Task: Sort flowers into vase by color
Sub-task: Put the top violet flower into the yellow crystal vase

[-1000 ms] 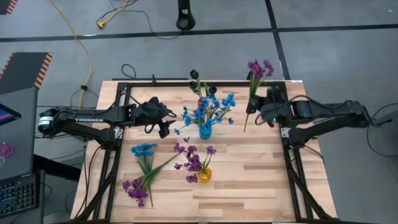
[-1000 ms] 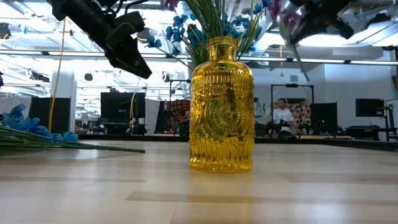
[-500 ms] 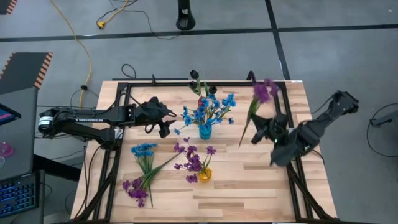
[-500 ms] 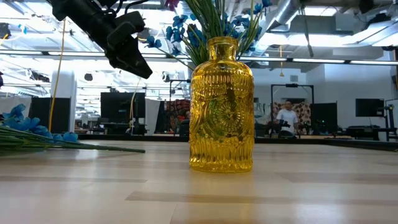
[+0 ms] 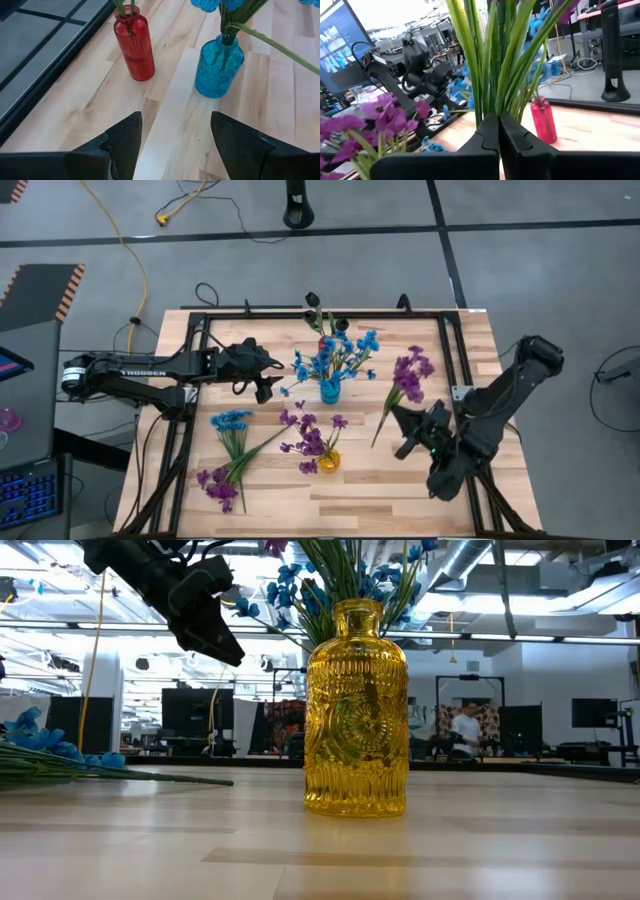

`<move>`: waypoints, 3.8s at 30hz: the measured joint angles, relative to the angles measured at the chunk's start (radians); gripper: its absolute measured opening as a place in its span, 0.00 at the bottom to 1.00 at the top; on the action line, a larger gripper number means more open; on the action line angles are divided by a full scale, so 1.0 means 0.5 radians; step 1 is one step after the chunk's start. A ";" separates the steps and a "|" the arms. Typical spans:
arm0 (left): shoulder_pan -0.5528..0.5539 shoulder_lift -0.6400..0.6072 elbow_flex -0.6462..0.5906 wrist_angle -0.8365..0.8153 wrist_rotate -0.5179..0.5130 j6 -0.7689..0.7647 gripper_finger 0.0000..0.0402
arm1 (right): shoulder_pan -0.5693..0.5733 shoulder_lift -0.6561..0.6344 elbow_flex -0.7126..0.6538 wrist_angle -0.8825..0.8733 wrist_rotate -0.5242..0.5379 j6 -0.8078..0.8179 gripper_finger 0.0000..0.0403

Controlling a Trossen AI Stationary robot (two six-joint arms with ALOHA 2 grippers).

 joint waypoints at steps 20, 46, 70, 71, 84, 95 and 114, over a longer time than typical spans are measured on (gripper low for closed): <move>-0.003 0.000 0.000 -0.001 -0.002 0.031 0.56 | -0.108 0.107 0.001 1.622 -0.567 -1.633 0.06; -0.003 0.000 0.000 0.008 -0.005 0.049 0.56 | -0.230 0.502 0.002 3.206 -1.702 -3.553 0.06; -0.003 0.000 0.000 0.049 -0.004 0.046 0.56 | -0.420 0.495 -0.637 4.011 -2.000 -3.384 0.07; -0.003 0.000 0.000 0.048 -0.004 0.046 0.56 | -0.432 0.495 -0.649 4.011 -2.001 -3.373 0.07; -0.004 0.000 0.000 0.044 -0.003 0.040 0.56 | -0.559 0.495 -0.758 4.057 -2.103 -3.149 0.07; -0.003 0.000 0.000 0.043 -0.003 0.040 0.56 | -0.645 0.495 -0.764 3.709 -2.102 -2.923 0.07; -0.004 0.000 0.000 0.043 -0.004 0.040 0.56 | -0.699 0.495 -0.764 3.327 -2.097 -2.816 0.11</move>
